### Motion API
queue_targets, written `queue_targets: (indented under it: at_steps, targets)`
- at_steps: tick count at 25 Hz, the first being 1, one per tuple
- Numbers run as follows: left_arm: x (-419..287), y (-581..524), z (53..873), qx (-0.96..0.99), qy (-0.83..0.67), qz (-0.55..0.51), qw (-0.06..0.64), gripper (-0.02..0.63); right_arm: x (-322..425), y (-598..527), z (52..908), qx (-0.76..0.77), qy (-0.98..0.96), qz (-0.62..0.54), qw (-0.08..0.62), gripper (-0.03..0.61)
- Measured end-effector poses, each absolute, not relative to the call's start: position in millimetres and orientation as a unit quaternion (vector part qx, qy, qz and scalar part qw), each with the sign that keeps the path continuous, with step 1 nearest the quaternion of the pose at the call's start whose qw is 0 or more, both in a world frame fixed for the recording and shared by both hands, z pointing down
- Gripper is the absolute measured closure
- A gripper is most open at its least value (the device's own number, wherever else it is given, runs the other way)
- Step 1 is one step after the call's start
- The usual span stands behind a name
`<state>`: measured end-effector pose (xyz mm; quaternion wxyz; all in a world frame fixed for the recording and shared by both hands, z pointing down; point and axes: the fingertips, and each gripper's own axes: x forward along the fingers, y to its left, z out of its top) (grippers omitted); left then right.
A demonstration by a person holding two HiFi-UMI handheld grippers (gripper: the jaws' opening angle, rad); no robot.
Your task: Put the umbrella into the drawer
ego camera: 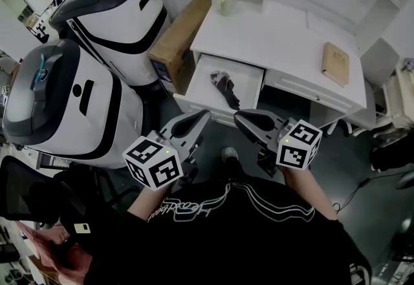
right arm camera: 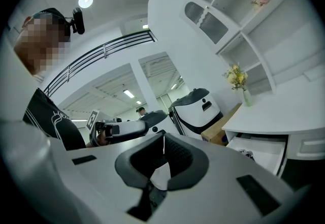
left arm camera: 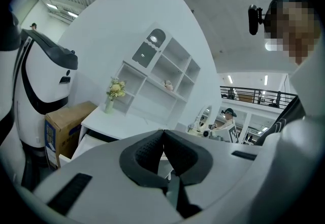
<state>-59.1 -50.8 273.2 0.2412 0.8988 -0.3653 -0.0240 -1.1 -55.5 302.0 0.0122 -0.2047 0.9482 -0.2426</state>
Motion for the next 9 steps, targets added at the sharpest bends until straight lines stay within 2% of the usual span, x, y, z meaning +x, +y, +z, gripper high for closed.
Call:
queue_targets:
  at_steps: [9]
  targets:
    - [-60.1,-53.0,276.9,0.899,-0.363,-0.023,0.245,0.594,-0.6,-59.8,302.2,-0.212,0.946,-0.243,0.017,0.533]
